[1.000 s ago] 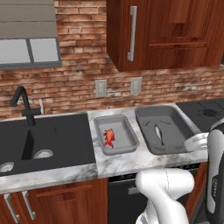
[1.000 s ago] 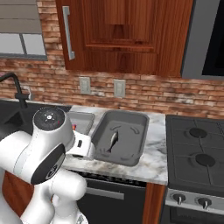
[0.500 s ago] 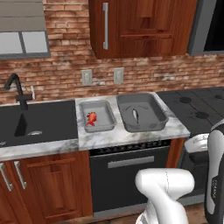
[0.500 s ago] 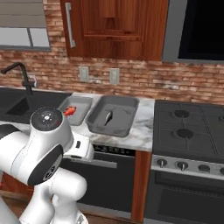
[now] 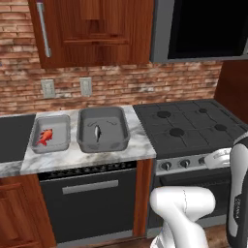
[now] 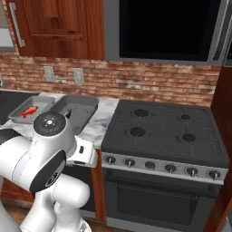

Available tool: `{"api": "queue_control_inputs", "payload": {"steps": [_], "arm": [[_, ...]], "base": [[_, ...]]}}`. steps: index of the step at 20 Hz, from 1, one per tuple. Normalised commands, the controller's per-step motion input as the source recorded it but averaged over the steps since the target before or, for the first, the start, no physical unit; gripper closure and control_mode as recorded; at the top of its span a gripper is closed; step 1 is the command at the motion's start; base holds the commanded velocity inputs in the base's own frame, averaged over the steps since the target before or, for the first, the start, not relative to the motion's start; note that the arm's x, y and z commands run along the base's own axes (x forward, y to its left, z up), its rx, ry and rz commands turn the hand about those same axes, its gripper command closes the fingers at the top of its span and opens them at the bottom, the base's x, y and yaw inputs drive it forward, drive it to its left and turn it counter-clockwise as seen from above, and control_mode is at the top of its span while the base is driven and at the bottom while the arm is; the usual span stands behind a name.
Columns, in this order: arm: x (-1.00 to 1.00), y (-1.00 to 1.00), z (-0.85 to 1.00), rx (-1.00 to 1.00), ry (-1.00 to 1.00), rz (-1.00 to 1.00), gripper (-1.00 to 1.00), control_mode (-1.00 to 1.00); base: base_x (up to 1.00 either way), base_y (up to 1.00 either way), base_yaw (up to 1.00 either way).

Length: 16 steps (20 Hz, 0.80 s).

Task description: Place one cucumber and one fish in each tupperware on the nearby counter, to pack two identical lunches.

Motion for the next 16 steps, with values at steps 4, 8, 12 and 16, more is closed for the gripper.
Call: {"api": "queue_control_inputs", "payload": {"steps": [4, 8, 12, 16], "arm": [[0.00, 0.00, 0.00, 0.00, 0.00, 0.00, -1.00, 1.00], [0.00, 0.00, 0.00, 0.00, 0.00, 0.00, -1.00, 1.00], [0.00, 0.00, 0.00, 0.00, 0.00, 0.00, -1.00, 1.00], [0.00, 0.00, 0.00, 0.00, 0.00, 0.00, -1.00, 1.00]], "base": [[-0.18, -0.96, 0.00], [-0.68, -0.65, 0.00], [-0.90, -0.48, 0.00], [-0.99, -0.27, 0.01]]}}
